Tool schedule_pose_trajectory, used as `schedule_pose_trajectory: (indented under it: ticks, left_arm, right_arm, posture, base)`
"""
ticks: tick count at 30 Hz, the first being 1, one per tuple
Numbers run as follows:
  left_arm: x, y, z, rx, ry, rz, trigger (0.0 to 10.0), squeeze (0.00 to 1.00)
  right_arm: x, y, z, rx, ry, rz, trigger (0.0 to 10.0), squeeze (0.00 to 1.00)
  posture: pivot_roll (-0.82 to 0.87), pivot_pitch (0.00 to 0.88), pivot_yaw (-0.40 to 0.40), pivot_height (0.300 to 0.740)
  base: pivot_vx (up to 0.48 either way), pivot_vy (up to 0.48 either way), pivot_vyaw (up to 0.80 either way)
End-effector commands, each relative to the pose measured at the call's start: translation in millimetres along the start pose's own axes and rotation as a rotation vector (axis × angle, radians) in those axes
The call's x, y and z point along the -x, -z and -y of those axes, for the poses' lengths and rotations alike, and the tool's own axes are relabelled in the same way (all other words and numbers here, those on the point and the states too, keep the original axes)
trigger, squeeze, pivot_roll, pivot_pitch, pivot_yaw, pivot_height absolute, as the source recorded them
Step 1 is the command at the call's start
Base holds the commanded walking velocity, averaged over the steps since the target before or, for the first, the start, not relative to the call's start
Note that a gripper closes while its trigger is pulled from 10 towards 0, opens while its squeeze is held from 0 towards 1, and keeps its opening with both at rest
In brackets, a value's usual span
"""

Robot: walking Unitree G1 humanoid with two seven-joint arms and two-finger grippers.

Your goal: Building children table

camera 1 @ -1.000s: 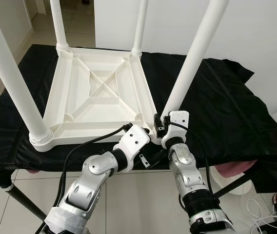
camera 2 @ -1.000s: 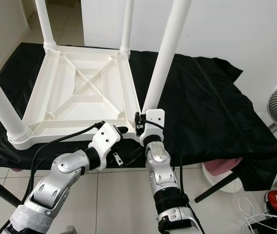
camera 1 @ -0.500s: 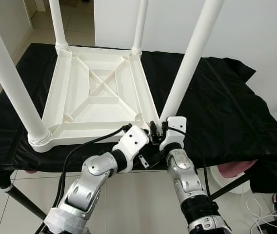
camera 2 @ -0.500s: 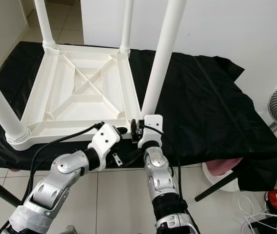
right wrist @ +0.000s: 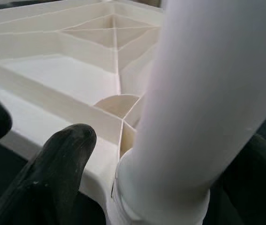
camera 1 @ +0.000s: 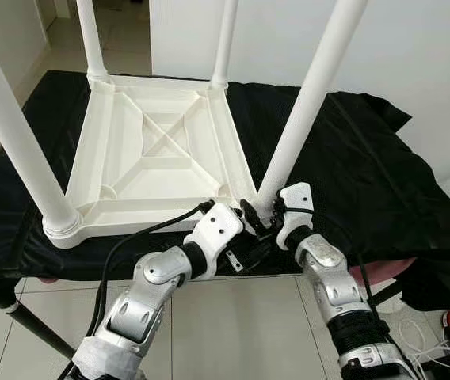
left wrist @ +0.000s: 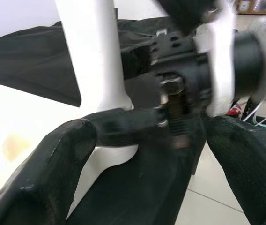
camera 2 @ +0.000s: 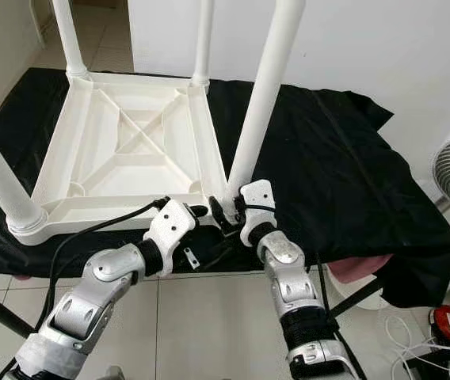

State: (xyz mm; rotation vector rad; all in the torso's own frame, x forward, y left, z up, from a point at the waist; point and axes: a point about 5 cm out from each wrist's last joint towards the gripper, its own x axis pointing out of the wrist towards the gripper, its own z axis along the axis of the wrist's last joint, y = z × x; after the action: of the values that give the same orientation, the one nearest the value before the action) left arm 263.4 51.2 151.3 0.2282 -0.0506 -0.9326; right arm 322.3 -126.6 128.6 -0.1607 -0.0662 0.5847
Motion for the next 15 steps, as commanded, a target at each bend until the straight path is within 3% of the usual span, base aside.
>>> schedule_pose_trajectory:
  ticks: [1, 5, 11, 12, 15]
  left_arm:
    - [-0.8, 0.1, -2.7, 0.002, -0.041, -0.003, 10.0, 0.00]
    - [-1.3, -0.6, -3.1, -0.002, -0.040, -0.002, 10.0, 0.00]
    - [-2.0, -1.8, -4.9, -0.006, -0.045, 0.001, 10.0, 0.00]
    - [-2.4, -2.8, -5.7, -0.008, -0.048, 0.003, 10.0, 0.00]
    - [-2.4, -3.1, -5.9, -0.009, -0.049, 0.004, 10.0, 0.00]
  right_arm:
    - [1.2, -2.0, 5.3, 0.027, -0.097, 0.016, 10.0, 0.00]
    - [-3.3, -3.1, 14.0, 0.061, -0.219, 0.000, 10.0, 0.00]
    - [-13.9, -1.2, 15.1, 0.084, -0.258, -0.034, 10.0, 0.00]
    - [-19.2, 2.9, 12.1, 0.101, -0.279, -0.061, 2.5, 0.00]
    - [-21.0, 4.5, 10.5, 0.107, -0.285, -0.071, 2.5, 0.00]
  posture:
    - [0.04, 0.015, -0.094, 0.740]
    - [0.04, 0.014, -0.097, 0.740]
    - [0.05, 0.009, -0.098, 0.740]
    - [0.06, 0.003, -0.099, 0.740]
    - [0.06, 0.003, -0.099, 0.740]
  base:
    - [0.000, 0.000, 0.00]
    - [0.000, 0.000, 0.00]
    - [0.000, 0.000, 0.00]
    - [0.000, 0.000, 0.00]
    - [0.000, 0.000, 0.00]
